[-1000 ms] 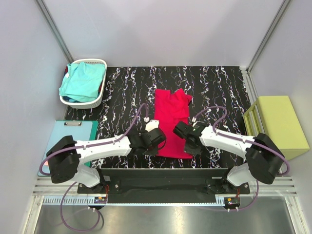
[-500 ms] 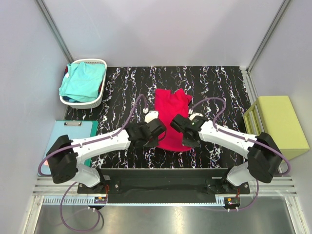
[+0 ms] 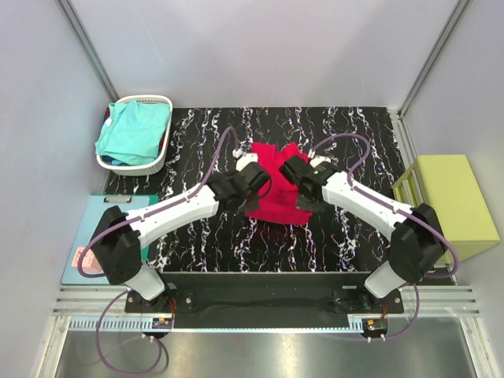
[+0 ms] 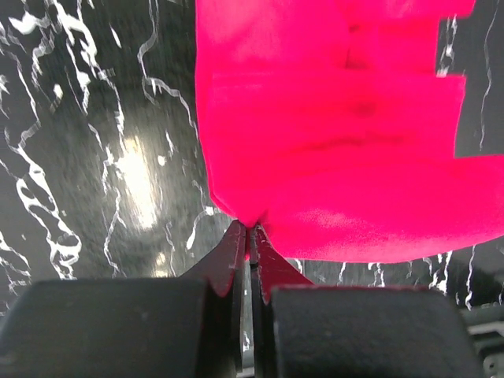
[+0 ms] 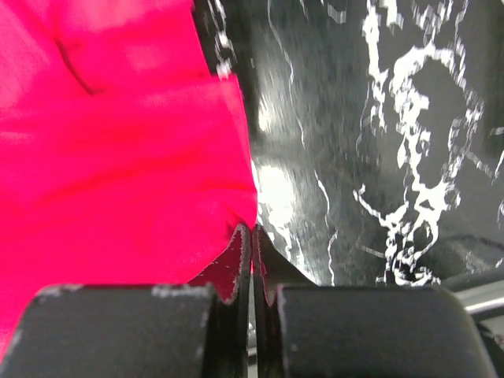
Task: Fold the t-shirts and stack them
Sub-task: Fold the long partially folded tshirt into a neat square
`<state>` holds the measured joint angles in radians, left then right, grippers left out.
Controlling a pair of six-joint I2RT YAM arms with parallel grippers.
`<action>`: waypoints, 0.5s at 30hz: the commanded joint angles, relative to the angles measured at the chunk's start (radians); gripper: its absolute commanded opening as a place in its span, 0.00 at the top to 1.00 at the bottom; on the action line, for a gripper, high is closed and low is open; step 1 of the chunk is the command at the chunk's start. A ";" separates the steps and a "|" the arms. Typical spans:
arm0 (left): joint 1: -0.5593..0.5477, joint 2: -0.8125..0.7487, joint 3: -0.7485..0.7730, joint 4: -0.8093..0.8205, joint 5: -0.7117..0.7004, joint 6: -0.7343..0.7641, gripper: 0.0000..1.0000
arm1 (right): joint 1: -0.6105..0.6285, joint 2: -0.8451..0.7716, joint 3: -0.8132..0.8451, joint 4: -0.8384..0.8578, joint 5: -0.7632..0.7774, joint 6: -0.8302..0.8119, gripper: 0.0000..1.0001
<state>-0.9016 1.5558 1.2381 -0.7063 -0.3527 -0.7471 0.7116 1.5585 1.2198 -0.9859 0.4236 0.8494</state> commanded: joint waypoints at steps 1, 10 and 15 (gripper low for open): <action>0.043 0.030 0.095 0.008 -0.028 0.063 1.00 | -0.052 0.038 0.099 0.003 0.069 -0.081 1.00; 0.109 0.090 0.245 0.002 -0.032 0.138 1.00 | -0.087 0.170 0.303 0.009 0.107 -0.162 1.00; 0.135 0.130 0.337 -0.001 -0.042 0.170 1.00 | -0.100 0.233 0.412 0.009 0.142 -0.203 1.00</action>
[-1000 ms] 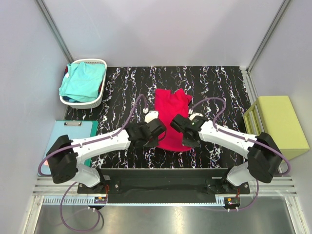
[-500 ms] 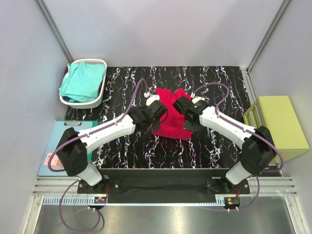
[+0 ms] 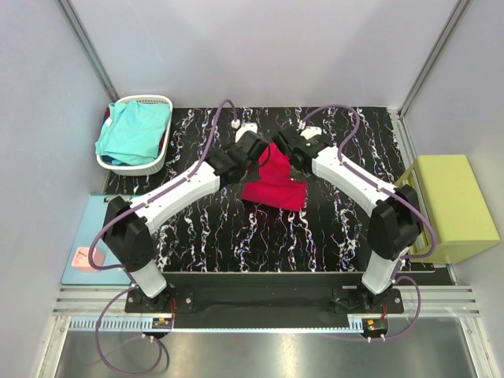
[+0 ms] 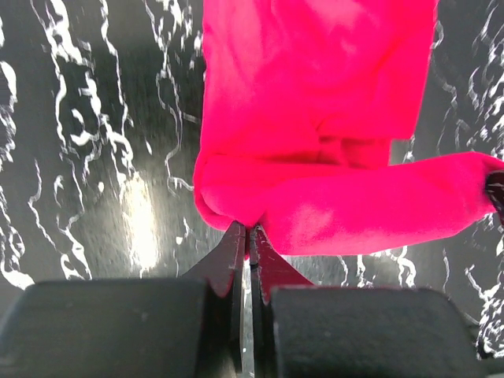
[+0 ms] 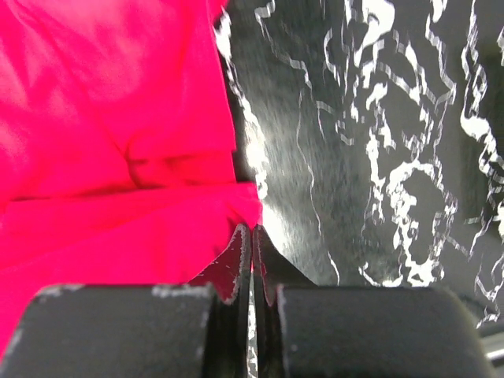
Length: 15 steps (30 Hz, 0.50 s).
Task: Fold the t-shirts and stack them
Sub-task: Fold the long partially folded tshirt into a neat square
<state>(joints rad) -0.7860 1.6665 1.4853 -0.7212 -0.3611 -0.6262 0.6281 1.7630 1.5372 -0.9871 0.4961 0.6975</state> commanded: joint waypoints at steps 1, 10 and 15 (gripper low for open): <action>0.025 0.027 0.101 0.014 -0.030 0.057 1.00 | -0.019 0.050 0.122 0.010 0.073 -0.056 1.00; 0.102 0.137 0.207 0.014 0.002 0.085 1.00 | -0.073 0.177 0.293 0.013 0.096 -0.105 1.00; 0.148 0.214 0.266 0.014 0.025 0.103 1.00 | -0.105 0.256 0.389 0.019 0.099 -0.138 1.00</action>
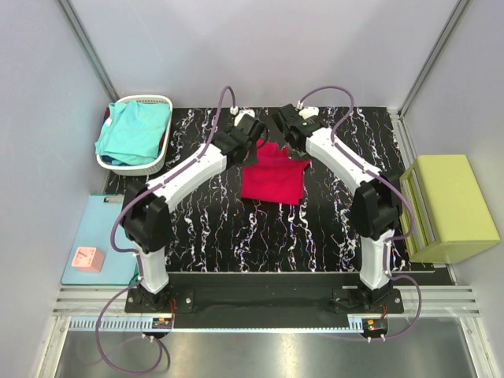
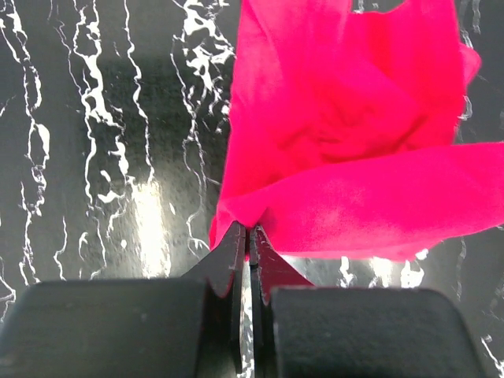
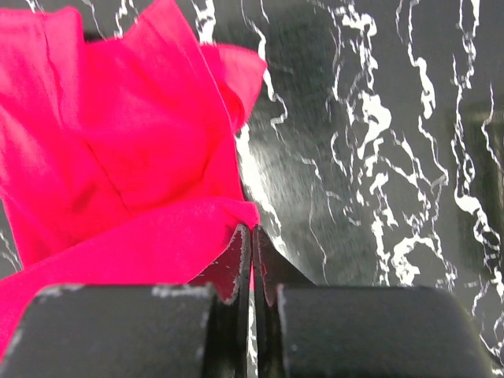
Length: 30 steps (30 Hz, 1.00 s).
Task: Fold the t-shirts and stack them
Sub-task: Fold the long partially folded tshirt into a neat square
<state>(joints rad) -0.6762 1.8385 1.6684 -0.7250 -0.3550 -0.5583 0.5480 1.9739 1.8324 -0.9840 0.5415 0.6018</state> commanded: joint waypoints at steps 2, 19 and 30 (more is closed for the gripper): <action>0.059 0.077 0.120 0.018 0.030 0.049 1.00 | -0.039 0.083 0.143 0.016 0.051 -0.053 1.00; 0.188 0.410 0.482 0.018 0.200 0.124 0.91 | -0.117 0.426 0.548 -0.007 0.032 -0.135 1.00; 0.219 0.512 0.611 0.029 0.133 0.158 0.53 | -0.140 0.527 0.676 0.014 0.034 -0.157 0.53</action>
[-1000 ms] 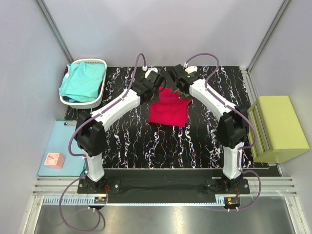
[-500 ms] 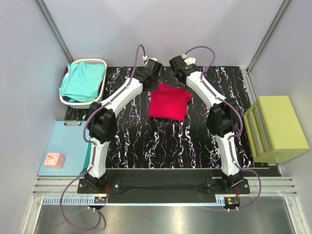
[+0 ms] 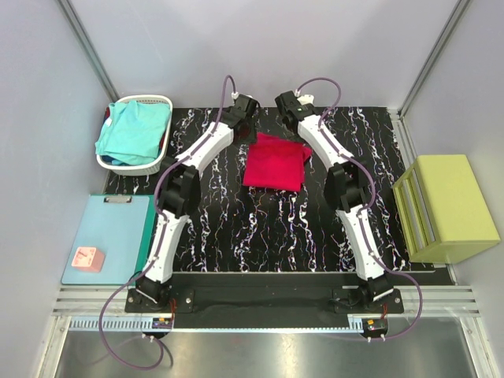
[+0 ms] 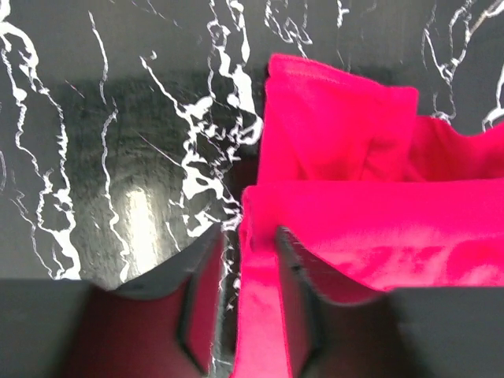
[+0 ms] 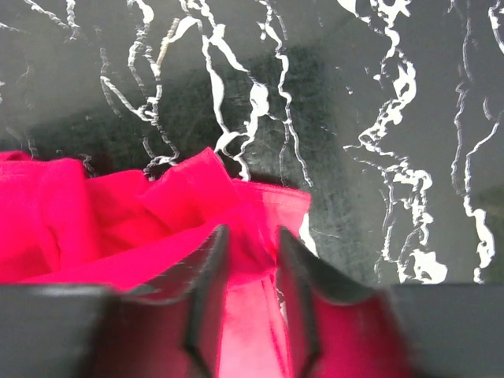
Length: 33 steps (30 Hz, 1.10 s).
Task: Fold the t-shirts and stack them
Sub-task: Fold the long partially folded tshirt into a neat square, then smooth out wrinkles on the folded tshirt
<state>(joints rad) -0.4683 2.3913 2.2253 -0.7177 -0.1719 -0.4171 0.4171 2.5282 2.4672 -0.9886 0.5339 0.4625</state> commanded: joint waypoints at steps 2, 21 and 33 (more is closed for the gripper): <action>0.011 -0.070 0.045 0.029 -0.069 0.015 0.47 | -0.008 -0.049 0.024 0.033 0.046 -0.024 0.41; -0.058 -0.317 -0.435 0.201 0.000 -0.038 0.43 | 0.129 -0.453 -0.726 0.281 -0.002 0.088 0.33; -0.059 -0.166 -0.328 0.215 0.107 -0.038 0.48 | 0.123 -0.249 -0.582 0.297 -0.136 0.042 0.36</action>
<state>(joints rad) -0.5304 2.1658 1.8397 -0.5407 -0.1341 -0.4454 0.5476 2.1899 1.8027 -0.7029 0.4751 0.5121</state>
